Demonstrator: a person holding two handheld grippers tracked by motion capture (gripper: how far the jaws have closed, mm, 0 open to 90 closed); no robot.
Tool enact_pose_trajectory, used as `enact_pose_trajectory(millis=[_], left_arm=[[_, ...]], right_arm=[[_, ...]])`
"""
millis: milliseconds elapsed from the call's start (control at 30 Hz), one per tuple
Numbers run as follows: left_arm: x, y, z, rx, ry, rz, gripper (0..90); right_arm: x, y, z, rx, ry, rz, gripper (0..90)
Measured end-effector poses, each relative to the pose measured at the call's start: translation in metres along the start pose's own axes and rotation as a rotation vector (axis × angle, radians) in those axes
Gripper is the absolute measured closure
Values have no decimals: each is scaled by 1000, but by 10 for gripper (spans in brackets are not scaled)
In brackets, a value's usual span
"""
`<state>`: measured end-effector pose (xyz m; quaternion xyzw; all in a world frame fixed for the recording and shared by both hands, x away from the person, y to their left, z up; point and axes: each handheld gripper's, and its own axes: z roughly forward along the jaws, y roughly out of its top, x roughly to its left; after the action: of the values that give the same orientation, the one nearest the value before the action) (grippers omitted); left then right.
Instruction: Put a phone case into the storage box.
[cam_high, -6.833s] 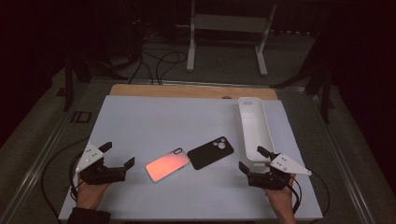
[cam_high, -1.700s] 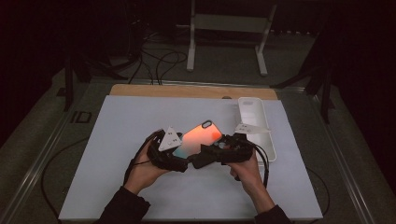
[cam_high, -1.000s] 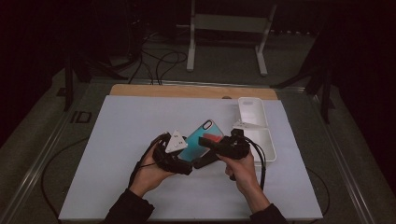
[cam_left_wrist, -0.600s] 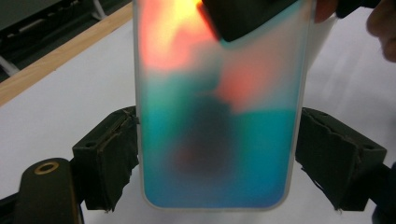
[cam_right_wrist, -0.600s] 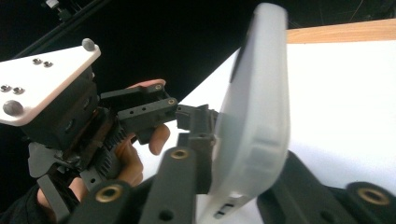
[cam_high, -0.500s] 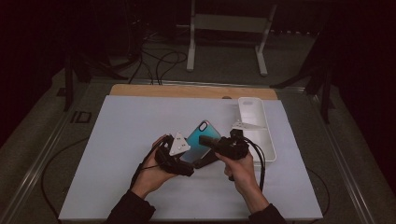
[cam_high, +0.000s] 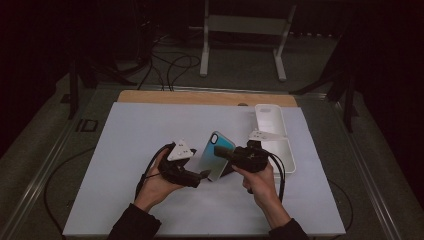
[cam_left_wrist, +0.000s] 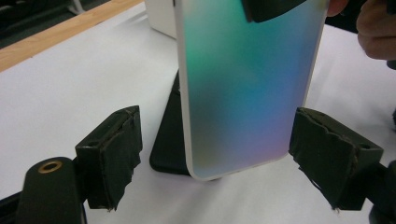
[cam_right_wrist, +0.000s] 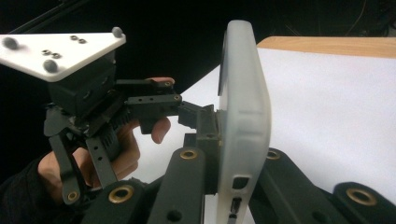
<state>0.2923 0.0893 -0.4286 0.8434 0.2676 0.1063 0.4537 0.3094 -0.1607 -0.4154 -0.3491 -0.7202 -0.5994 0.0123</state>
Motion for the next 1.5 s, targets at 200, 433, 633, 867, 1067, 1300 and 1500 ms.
enact_pose_trajectory(millis=[200, 433, 633, 867, 1067, 1300, 1500], left_arm=[[4, -5, -2, -17, -28, -30, 188], [5, -10, -2, -36, -73, -44, 245], [7, -15, -2, -65, -144, -52, 323], [4, -15, -1, -75, -245, -30, 375], [5, -16, -1, -73, -285, -32, 428], [3, -18, -1, -63, -299, -2, 559], [-1, -21, 4, -42, -311, 24, 690]], right_arm=[[3, 3, -3, -10, 17, -27, 863], [7, 5, -6, -22, 44, -67, 863], [11, 6, -10, -31, 85, -117, 863], [16, 8, -7, -30, 162, -154, 863], [19, 8, -4, -12, 194, -184, 863], [19, 10, -5, 0, 185, -223, 849], [20, 10, -4, 31, 154, -270, 723]])
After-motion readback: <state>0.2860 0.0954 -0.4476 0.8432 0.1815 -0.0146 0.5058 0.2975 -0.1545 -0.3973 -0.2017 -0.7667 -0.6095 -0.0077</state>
